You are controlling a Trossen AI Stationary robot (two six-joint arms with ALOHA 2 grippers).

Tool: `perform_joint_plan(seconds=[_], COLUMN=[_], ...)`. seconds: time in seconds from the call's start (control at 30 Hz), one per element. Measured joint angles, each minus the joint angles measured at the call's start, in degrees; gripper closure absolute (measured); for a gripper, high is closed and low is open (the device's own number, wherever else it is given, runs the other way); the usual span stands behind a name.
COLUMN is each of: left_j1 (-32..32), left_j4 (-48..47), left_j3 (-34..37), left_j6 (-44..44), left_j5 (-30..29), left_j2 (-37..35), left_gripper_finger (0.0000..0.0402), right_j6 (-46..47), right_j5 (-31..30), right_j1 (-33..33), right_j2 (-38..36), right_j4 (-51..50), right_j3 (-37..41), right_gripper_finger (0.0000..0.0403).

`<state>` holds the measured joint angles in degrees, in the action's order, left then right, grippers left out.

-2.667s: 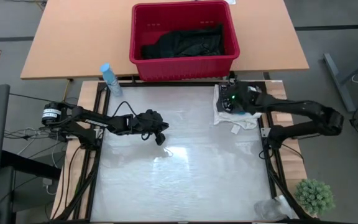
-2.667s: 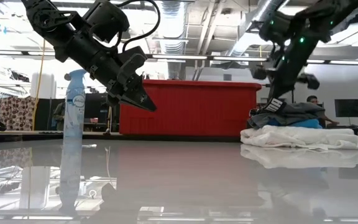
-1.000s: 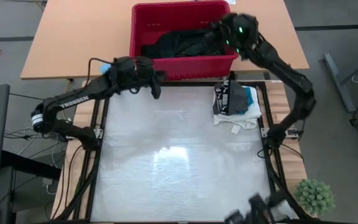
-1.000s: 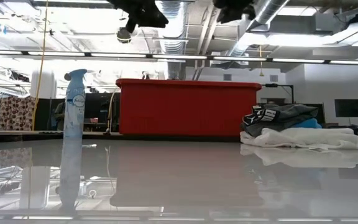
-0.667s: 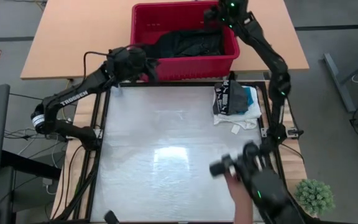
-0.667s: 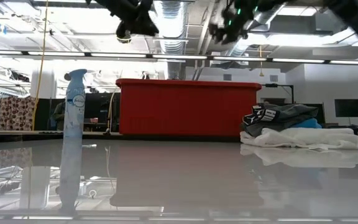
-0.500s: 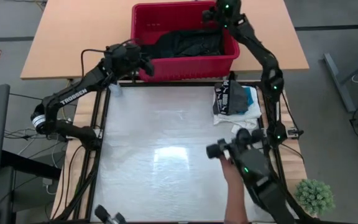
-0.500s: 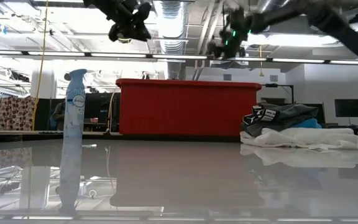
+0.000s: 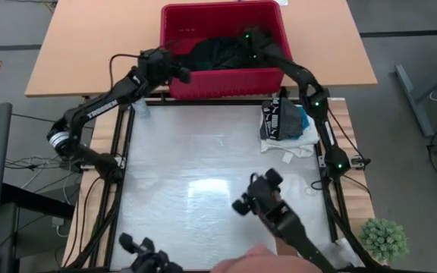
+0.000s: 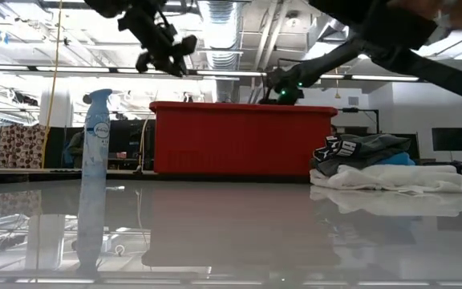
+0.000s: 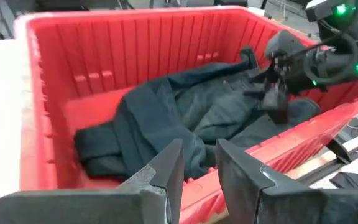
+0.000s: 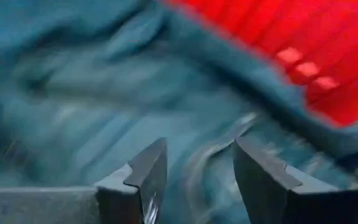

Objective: Fold laundry
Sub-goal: Fold the blue pants

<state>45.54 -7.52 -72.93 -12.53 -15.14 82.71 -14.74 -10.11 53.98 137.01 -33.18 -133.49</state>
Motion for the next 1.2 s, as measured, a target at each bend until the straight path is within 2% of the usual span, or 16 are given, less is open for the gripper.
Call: perform_joint_plan(seconds=[0.23,0.37,0.47,0.6,0.67,0.73,0.83,0.93,1.03,1.2], left_j1=[0.47,0.49,0.63,0.69,0.89,1.0,0.98,1.01,1.35,1.97], left_j4=[3.03,3.57,3.82,4.19,4.15,4.16,3.99,4.0,4.03,4.04], left_j3=[0.0,0.02,0.04,0.04,0.04,0.04,0.04,0.04,0.04,0.04], left_j6=[-0.07,1.39,2.42,2.42,3.08,3.42,2.88,2.61,2.84,2.36], left_j5=[4.42,5.17,6.13,6.31,7.61,9.94,11.85,11.89,11.81,11.8], left_j2=[5.34,7.12,7.53,7.5,7.5,7.5,7.5,7.48,7.48,7.48], left_gripper_finger=[0.0317,0.0317,0.0317,0.0317,0.0317,0.0317,0.0317,0.0317,0.0317,0.0317], right_j6=[-3.02,-7.42,-13.6,-22.29,-22.72,-18.73,-12.58,-5.79,-0.62,-0.54], right_j5=[1.91,1.78,-1.89,-11.09,-16.21,-19.34,-16.18,-8.16,-3.25,3.12], right_j1=[-4.23,-5.55,-5.44,-3.8,-2.87,-2.05,-0.19,1.68,3.36,4.93], right_j2=[-0.12,-0.15,-0.2,-0.63,-0.63,-0.63,-0.64,-0.57,-0.59,-0.59], right_j4=[-12.29,-9.2,-4.4,1.93,2.27,0.15,-8.37,-14.39,-15.2,-15.75], right_j3=[-0.11,-0.11,-1.5,-1.57,-1.55,-1.55,-1.43,-1.31,-1.31,-1.33], right_gripper_finger=[0.02,0.02,0.0197,0.0179,0.0167,0.016,0.0158,0.0159,0.016,0.016])
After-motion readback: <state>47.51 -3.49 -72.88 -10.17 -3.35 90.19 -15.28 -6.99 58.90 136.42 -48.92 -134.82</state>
